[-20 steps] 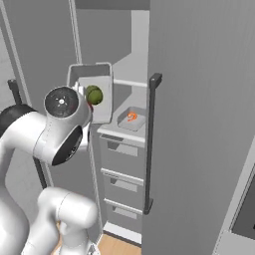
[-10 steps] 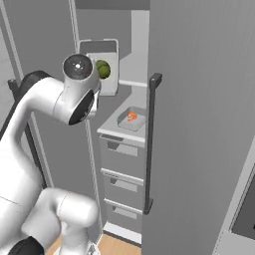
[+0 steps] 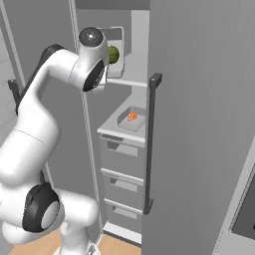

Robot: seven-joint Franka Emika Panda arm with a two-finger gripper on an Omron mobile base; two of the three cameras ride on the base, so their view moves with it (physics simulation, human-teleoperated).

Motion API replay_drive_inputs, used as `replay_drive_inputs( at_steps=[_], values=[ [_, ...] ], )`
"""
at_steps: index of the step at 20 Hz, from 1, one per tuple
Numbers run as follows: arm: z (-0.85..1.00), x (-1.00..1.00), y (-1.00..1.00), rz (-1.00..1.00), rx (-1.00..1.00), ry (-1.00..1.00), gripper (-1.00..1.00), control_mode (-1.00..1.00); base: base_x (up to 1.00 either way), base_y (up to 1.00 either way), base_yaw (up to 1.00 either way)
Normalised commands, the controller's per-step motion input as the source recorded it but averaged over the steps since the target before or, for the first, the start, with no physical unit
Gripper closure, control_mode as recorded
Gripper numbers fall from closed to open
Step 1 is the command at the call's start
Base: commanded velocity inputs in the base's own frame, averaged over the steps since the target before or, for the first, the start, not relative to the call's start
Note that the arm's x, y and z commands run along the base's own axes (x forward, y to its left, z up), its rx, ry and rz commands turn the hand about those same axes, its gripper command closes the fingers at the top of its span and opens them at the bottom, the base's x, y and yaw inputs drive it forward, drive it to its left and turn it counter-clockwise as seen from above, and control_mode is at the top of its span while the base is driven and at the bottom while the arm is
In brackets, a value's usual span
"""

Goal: Take the meat container that has the shrimp and place it on the second highest rack of the freezer. Then take the vegetable container that has the tomato and lime and place it on the highest rack of the freezer.

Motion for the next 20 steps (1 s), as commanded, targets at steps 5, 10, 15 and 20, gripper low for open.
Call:
replay_drive_inputs(
  at_steps=[5,10,15,20],
  values=[
    [-0.02,0.94,0.0,-0.06,-0.01,0.09,1.0,-1.0,0.0,0.0,0.0],
    [-0.11,0.79,-0.12,-0.03,0.0,0.02,1.0,-1.0,0.0,0.0,0.0],
    [-0.32,0.53,-0.27,0.0,0.0,0.02,1.0,-1.0,0.0,0.0,0.0],
    [-0.25,0.67,-0.06,-0.01,0.0,0.0,1.0,-1.0,0.0,0.0,0.0]
  ],
)
